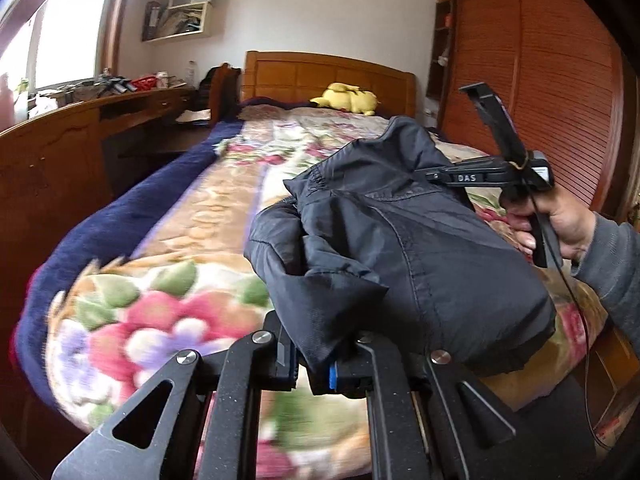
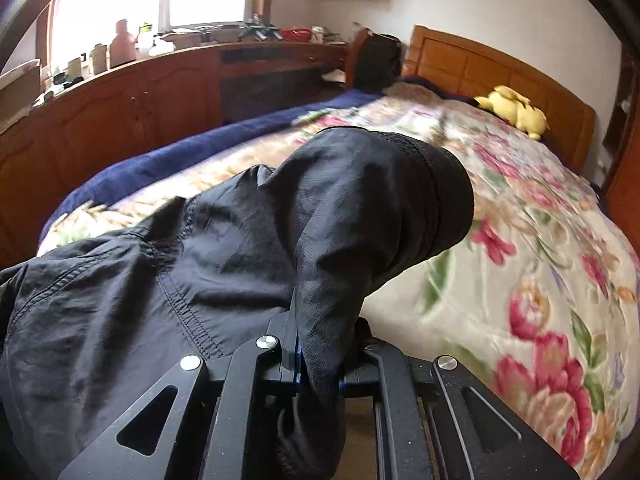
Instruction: Fold large clothes
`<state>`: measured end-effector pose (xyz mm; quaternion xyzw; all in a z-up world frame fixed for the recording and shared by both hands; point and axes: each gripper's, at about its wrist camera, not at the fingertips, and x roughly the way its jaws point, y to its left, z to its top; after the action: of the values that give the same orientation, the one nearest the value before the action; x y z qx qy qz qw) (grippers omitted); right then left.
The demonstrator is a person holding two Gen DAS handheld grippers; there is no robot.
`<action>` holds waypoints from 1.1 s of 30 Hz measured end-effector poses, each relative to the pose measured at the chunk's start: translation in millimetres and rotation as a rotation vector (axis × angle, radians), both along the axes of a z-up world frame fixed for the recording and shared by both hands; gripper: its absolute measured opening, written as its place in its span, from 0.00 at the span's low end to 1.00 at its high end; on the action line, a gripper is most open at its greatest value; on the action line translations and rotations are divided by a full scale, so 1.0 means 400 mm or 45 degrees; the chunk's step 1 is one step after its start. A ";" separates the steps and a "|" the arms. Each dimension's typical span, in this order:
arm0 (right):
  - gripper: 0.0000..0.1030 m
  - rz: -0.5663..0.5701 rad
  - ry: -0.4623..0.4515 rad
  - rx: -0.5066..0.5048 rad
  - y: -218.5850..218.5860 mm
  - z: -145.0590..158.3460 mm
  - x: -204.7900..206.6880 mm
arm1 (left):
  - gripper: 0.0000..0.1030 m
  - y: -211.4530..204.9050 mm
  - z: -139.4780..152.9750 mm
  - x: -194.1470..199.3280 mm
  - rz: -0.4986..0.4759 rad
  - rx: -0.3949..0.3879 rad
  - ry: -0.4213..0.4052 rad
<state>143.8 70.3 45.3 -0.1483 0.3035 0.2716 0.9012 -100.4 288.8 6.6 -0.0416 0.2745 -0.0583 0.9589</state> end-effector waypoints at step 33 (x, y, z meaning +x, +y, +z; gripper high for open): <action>0.11 0.225 -0.143 0.030 0.539 0.044 0.102 | 0.10 0.460 0.003 0.002 0.459 0.187 -0.062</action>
<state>184.8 285.8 62.9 -0.1789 0.2350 0.3447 0.8910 -99.6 472.7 8.0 -0.0186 0.2429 0.1335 0.9606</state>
